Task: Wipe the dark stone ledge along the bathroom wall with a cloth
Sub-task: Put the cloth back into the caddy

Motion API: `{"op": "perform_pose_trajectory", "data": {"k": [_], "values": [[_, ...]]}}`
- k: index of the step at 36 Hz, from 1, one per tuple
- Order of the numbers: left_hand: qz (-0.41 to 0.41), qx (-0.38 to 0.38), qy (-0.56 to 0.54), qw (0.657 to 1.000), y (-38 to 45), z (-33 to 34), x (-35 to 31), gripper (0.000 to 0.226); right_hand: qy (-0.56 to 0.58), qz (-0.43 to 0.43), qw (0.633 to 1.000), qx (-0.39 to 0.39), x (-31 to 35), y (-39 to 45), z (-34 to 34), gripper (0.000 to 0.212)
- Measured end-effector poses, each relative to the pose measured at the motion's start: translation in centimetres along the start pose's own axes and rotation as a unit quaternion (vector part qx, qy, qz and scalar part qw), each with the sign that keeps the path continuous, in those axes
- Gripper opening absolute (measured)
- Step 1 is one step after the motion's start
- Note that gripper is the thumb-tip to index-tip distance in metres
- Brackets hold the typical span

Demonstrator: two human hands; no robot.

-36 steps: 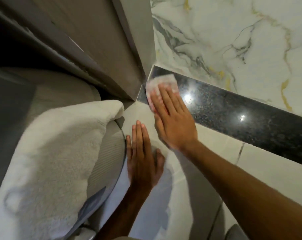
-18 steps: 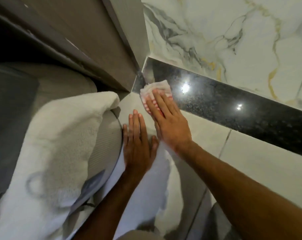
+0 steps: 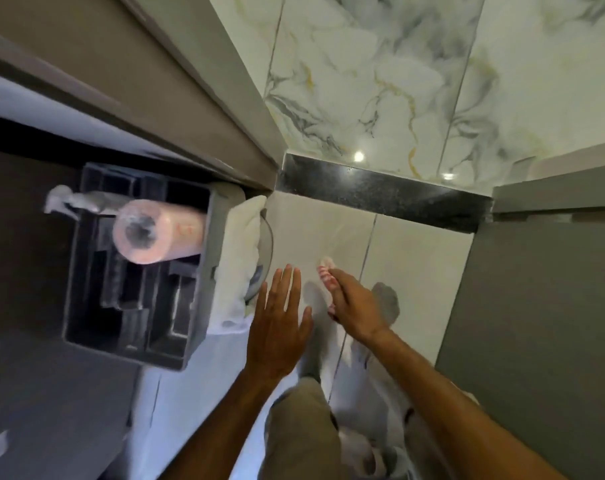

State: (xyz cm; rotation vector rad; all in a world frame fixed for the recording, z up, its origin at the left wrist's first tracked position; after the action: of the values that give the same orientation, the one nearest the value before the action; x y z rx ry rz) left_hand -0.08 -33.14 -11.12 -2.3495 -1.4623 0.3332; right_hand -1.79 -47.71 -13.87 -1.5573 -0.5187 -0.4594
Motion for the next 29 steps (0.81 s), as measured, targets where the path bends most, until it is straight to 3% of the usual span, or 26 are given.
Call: {"op": "perform_pose_trajectory", "data": {"k": [7, 13, 18, 21, 25, 29], "values": [[-0.096, -0.095, 0.013, 0.991, -7.5, -10.8, 6.8, 0.055, 0.053, -0.071, 0.994, 0.065, 10.7, -11.5, 6.7, 0.050], [-0.238, -0.158, -0.058, 0.957, -10.1, -12.5, 19.2, 0.059, 0.031, -0.092, 0.987, 0.126, 13.8, -13.2, 18.8, 0.042], [-0.200, -0.079, -0.013, 0.977, -8.6, -9.8, 26.5, 0.071, 0.029, -0.066, 0.995, 0.074, 12.4, -9.1, 29.3, 0.031], [-0.139, -0.094, 0.036, 0.985, -6.5, -7.4, 28.8, 0.074, -0.042, -0.049, 0.998, -0.007, 10.0, -4.9, 33.7, 0.027], [-0.069, -0.104, 0.059, 0.990, -3.6, -2.7, 30.0, 0.074, -0.085, -0.057, 0.989, -0.111, 5.6, 0.1, 36.4, 0.055], [-0.029, -0.100, 0.058, 0.993, -1.5, 1.3, 29.3, 0.078, 0.058, -0.059, 0.989, -0.119, 2.1, 2.4, 38.2, 0.072]]}}
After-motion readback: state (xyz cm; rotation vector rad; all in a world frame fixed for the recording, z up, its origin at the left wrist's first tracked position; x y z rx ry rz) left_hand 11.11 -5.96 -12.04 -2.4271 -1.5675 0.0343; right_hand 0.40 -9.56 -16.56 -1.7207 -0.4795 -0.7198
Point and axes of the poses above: each hand's wrist, its own y-axis towards the middle knuckle, its own z-axis out of the palm, x = y × z, the point moved 6 cm from there along y, towards the middle knuckle, and after that the axes turned 14 degrees about y, right-handed, at the moved point
